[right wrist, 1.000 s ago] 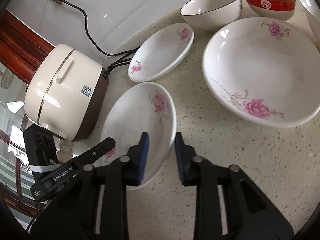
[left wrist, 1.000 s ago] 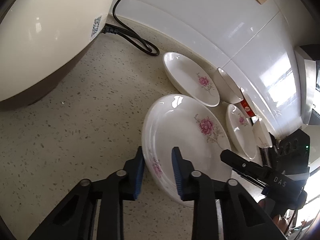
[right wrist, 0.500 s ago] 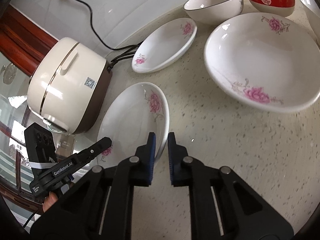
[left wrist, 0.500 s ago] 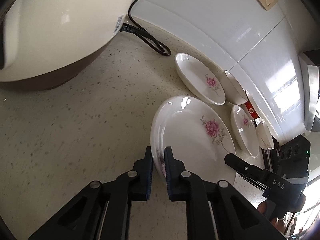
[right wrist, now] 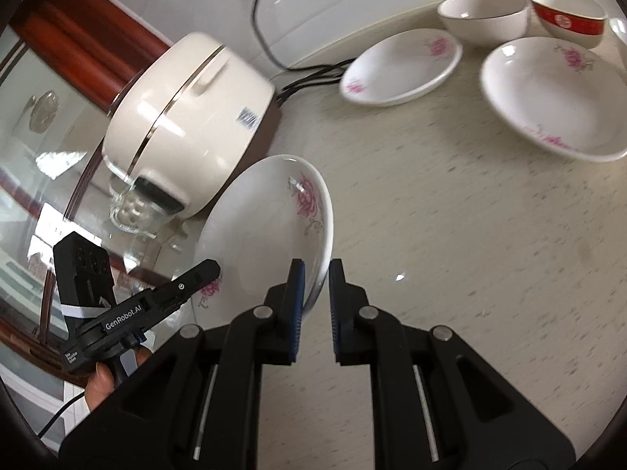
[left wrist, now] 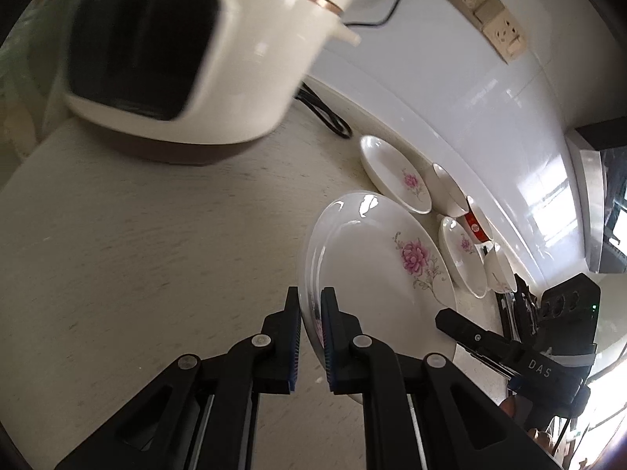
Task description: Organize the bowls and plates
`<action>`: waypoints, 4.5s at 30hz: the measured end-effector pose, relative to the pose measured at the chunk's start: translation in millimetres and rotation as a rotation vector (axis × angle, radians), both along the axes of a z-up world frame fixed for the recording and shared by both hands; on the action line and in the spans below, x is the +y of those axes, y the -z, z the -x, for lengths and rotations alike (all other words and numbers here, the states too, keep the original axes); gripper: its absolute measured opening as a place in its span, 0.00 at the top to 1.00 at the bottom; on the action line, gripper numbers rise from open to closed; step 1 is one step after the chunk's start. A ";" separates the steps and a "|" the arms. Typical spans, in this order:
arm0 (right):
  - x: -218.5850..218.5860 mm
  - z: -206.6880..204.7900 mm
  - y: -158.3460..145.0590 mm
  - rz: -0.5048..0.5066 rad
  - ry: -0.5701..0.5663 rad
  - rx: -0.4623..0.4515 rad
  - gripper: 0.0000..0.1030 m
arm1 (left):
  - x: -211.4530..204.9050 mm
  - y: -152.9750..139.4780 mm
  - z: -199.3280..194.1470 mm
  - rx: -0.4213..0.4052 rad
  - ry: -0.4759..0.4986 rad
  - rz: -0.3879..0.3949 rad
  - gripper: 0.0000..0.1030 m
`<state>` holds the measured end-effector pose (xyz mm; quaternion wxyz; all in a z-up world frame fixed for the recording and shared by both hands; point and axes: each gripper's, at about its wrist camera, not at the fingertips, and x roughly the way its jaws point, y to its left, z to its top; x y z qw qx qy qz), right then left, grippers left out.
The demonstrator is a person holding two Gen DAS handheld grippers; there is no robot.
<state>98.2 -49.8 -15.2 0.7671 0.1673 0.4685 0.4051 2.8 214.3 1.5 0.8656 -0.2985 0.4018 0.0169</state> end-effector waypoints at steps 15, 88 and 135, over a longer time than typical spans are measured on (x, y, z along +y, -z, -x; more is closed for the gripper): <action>71.7 46.4 8.3 0.059 -0.172 -0.004 0.84 | 47.5 12.5 70.3 0.054 -0.169 -0.091 0.90; -24.5 -3.1 -48.1 0.262 0.191 -0.379 0.38 | -32.8 -58.9 38.5 -0.148 -0.117 -0.301 0.40; -155.9 -112.0 -2.0 -0.005 0.509 -0.074 0.38 | -187.3 12.0 -198.1 -0.099 0.307 0.074 0.52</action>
